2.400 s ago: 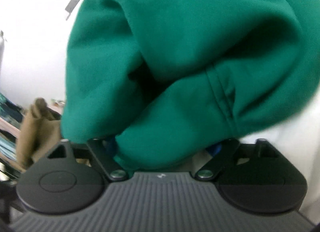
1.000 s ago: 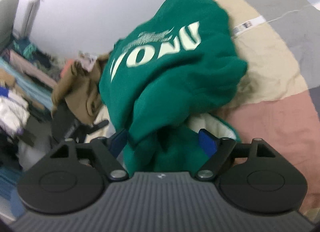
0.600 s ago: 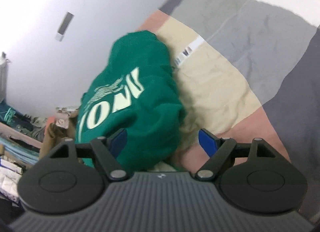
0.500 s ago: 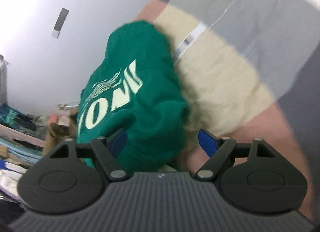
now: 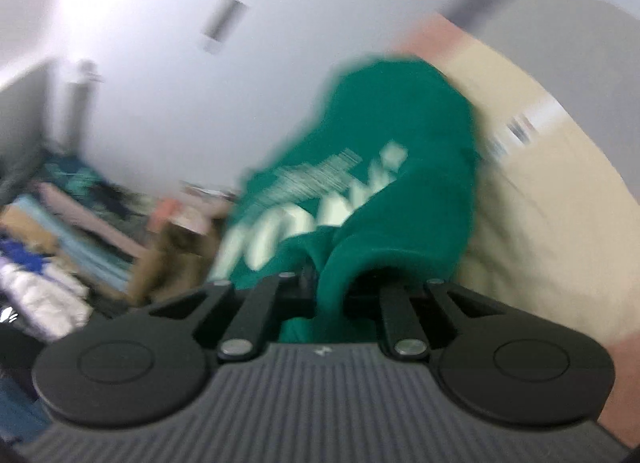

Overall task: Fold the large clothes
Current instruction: 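Lift the sweatshirt with both tools and shake it out in the air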

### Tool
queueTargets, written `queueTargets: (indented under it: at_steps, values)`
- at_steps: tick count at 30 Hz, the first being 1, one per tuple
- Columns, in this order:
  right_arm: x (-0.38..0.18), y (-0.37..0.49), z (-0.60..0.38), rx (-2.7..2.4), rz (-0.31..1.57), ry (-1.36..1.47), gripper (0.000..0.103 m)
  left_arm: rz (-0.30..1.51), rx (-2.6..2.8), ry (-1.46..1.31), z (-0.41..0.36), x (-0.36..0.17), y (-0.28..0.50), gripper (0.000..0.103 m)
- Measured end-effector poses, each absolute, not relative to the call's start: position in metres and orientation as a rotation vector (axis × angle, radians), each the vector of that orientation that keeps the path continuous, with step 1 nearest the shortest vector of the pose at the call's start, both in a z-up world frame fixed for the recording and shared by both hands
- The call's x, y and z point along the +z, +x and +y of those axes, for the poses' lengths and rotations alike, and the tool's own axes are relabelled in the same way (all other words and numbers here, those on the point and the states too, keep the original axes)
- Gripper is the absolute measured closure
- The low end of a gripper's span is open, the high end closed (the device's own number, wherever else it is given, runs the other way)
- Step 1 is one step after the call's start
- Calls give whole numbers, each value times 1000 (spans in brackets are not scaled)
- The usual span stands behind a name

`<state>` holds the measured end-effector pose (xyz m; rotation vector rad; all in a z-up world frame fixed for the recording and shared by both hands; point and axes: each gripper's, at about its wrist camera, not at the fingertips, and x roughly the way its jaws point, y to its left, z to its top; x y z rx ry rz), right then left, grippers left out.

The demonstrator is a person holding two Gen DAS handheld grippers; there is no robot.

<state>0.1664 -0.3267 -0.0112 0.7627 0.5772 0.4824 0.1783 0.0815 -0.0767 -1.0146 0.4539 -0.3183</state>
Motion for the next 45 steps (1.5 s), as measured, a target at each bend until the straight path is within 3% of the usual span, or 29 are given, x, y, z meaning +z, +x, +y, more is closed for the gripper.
queueTargets:
  at_steps: [8,14,18,24,26,28,31,32,33,35,45]
  values:
    - [47,116,-339,679,299,735,91,223,-436,-1002,106,-8,117,90]
    - [86,98,-350,791,172,745,93,142,-443,-1050,123,6,94,90]
    - [83,113,-335,759,255,675,93,195,-337,-1059,127,-3,102,90]
    - [29,153,-326,603,498,698,93,356,-233,-1104,135,-40,121,89]
    - [26,156,-326,581,525,695,91,377,-229,-1118,136,-48,126,84]
    - [27,155,-326,565,540,694,91,417,-229,-1105,134,-49,128,55]
    - [18,149,-329,564,558,726,86,465,-230,-1083,129,-53,126,32]
    - [15,147,-331,562,570,748,76,483,-228,-1081,127,-55,127,28]
    - [11,146,-334,564,584,769,57,501,-229,-1082,124,-57,127,23]
    - [4,144,-334,592,615,814,38,525,-239,-1093,121,-67,138,19]
    - [-23,157,-298,625,739,749,40,687,-247,-1066,80,-98,163,19]
